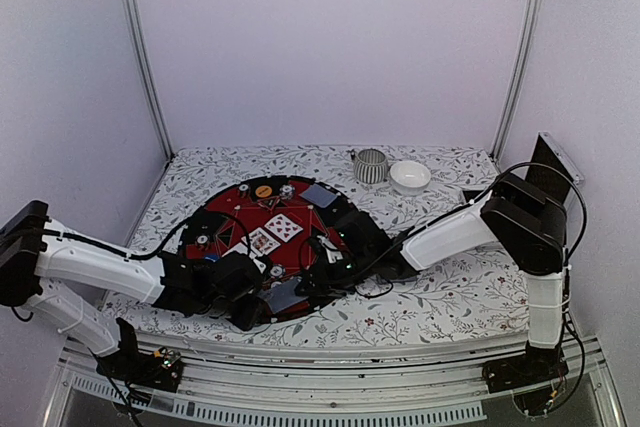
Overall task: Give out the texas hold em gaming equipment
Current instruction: Pick up the poker card from the poker table mat, then place the poker card at the center of the board, then place the poker card in the face-down deck piles.
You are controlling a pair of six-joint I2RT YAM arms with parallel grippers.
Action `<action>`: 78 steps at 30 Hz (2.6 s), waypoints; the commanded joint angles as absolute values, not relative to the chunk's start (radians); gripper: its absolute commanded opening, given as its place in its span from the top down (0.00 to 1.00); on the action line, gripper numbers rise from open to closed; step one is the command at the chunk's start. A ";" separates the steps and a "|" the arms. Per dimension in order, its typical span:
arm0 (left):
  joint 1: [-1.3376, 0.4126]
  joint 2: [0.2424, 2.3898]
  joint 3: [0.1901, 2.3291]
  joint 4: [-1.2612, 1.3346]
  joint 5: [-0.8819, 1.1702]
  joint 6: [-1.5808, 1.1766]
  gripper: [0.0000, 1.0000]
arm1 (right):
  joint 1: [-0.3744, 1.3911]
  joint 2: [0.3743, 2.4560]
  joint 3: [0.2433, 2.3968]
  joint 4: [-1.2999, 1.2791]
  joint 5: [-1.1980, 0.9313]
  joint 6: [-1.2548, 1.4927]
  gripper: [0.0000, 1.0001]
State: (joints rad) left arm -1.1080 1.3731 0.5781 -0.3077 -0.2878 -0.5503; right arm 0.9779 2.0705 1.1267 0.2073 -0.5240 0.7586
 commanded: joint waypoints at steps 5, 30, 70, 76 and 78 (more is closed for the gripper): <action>-1.086 1.454 0.546 -0.163 -0.199 -0.484 0.72 | 0.985 2.114 1.139 0.277 -0.615 0.827 0.65; -1.122 1.322 0.543 -0.114 -0.121 -0.367 0.74 | 0.950 1.916 1.063 0.290 -0.620 0.822 0.98; -1.294 1.451 0.855 -0.075 -0.128 -0.058 0.02 | 0.781 1.364 0.775 -0.160 -0.607 0.662 0.98; -1.250 1.180 0.713 -0.051 -0.191 -0.128 0.02 | 0.851 1.513 0.737 0.130 -0.693 0.802 0.98; -1.235 1.119 0.666 -0.054 -0.207 -0.148 0.02 | 0.854 1.554 0.727 0.177 -0.707 0.841 0.98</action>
State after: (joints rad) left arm -1.2675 1.2171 0.7437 -0.0704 -0.1589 -0.0937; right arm 0.8539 1.5024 0.7490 -0.0208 -0.6441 0.7330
